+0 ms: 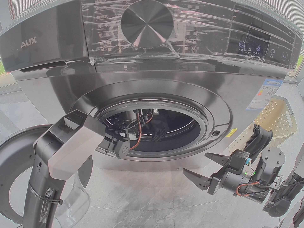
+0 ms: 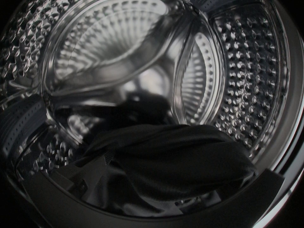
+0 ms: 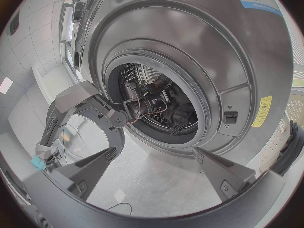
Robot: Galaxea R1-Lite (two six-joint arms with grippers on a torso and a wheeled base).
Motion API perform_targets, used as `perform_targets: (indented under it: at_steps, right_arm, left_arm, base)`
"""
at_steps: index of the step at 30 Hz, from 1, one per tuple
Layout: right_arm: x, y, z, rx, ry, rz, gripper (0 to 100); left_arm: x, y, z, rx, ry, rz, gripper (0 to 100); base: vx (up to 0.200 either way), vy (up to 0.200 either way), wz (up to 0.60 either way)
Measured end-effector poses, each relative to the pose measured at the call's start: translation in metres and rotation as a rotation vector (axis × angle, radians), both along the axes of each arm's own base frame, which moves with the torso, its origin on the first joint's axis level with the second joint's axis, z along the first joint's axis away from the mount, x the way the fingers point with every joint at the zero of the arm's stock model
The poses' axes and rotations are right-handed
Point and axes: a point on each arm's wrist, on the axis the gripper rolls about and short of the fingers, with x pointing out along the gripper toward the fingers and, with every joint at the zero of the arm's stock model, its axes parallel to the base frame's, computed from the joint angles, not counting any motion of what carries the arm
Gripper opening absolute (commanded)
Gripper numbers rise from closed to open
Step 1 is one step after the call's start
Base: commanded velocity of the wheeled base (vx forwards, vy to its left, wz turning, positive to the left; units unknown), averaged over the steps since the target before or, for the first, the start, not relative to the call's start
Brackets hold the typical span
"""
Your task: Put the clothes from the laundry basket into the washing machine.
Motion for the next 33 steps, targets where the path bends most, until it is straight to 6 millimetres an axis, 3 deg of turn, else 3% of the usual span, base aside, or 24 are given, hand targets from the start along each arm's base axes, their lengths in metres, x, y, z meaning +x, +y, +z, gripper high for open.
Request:
perform_targets:
  at_steps: [11,19,20,24,33]
  right_arm:
    - [0.001,0.0,0.001,0.004,-0.005,-0.001,100]
    - [0.001,0.001,-0.001,0.0,0.0,0.001,100]
    - [0.001,0.001,-0.001,-0.001,0.001,0.002,100]
    - [0.001,0.001,-0.003,-0.005,0.006,0.003,100]
    - [0.003,0.003,-0.004,-0.007,0.008,0.003,100]
  left_arm:
    - [-0.049,-0.011,-0.017,0.12,0.271,-0.097,100]
    - [-0.048,-0.011,-0.038,0.188,0.296,-0.103,100]
    - [-0.046,-0.009,-0.041,0.196,0.299,-0.1,0]
    - [-0.042,-0.008,-0.047,0.203,0.303,-0.1,0]
    - [-0.027,-0.015,-0.031,0.144,0.229,-0.087,0]
  base:
    - [0.0,0.0,0.0]
    - [0.0,0.0,0.0]
    - [0.0,0.0,0.0]
    - [0.0,0.0,0.0]
    - [0.0,0.0,0.0]
